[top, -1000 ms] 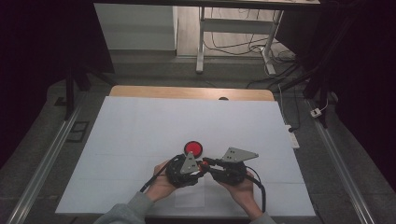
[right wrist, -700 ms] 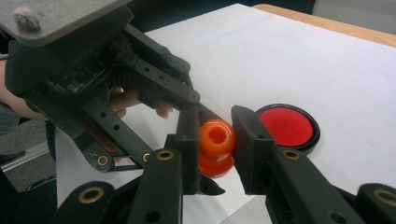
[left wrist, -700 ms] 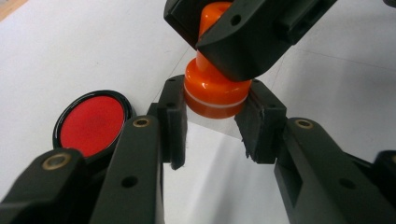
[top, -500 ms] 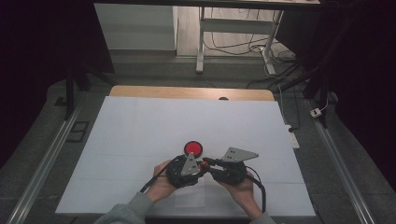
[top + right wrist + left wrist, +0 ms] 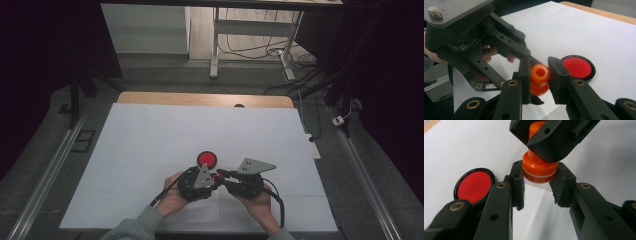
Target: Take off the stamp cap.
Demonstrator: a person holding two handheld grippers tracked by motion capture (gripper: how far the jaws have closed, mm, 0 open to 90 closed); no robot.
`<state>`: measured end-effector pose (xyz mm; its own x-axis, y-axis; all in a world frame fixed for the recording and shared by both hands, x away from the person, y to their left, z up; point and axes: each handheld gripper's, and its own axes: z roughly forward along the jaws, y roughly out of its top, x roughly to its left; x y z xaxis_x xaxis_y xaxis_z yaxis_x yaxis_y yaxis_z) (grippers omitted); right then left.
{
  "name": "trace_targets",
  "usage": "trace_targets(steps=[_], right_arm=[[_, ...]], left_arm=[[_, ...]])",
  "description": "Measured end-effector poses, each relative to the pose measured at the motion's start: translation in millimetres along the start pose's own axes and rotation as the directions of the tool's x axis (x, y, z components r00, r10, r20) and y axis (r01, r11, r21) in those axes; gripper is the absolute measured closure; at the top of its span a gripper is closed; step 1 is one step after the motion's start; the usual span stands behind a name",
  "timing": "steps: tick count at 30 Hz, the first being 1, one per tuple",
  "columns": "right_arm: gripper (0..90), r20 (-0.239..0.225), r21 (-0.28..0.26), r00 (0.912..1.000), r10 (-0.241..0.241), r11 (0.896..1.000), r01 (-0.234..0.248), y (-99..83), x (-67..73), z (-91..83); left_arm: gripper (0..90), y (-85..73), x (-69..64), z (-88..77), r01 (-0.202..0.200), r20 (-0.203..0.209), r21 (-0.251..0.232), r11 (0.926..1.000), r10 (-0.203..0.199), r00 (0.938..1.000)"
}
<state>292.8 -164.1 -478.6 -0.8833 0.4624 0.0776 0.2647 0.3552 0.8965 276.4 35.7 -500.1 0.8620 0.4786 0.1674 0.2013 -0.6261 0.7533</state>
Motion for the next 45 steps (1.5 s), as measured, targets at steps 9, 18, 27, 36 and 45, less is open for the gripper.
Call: trace_targets(steps=[9, 18, 27, 36, 45], right_arm=[[72.9, 0.005, 0.005, 1.0000, -0.003, 1.000, 0.003, 0.1, 1.0, 0.1], [73.0, 0.010, -0.001, 0.9999, -0.006, 1.000, 0.006, -0.1, 1.9, 0.2], [73.1, 0.009, -0.002, 1.0000, 0.000, 1.000, 0.000, -0.2, 1.6, 0.4], [73.2, 0.016, -0.004, 0.9998, 0.011, 1.000, -0.011, -0.7, 2.1, 0.9], [73.2, 0.023, 0.004, 0.9997, 0.012, 1.000, -0.012, -1.7, 3.0, 2.8]], left_arm=[[64.7, -0.5, -0.3, 0.3, 0.003, 0.003, 0.001, 1.0000, -0.003, 1.0000], [64.7, -0.7, -0.4, -0.1, 0.001, -0.001, -0.001, 1.0000, -0.001, 1.0000], [64.8, -0.7, -0.7, 0.0, -0.002, -0.005, 0.000, 1.0000, 0.002, 1.0000], [64.9, -1.6, -0.9, 0.8, -0.004, -0.010, 0.003, 1.0000, 0.004, 0.9999], [64.9, -3.1, -0.7, 1.7, -0.009, -0.011, 0.009, 0.9999, 0.010, 0.9999]])
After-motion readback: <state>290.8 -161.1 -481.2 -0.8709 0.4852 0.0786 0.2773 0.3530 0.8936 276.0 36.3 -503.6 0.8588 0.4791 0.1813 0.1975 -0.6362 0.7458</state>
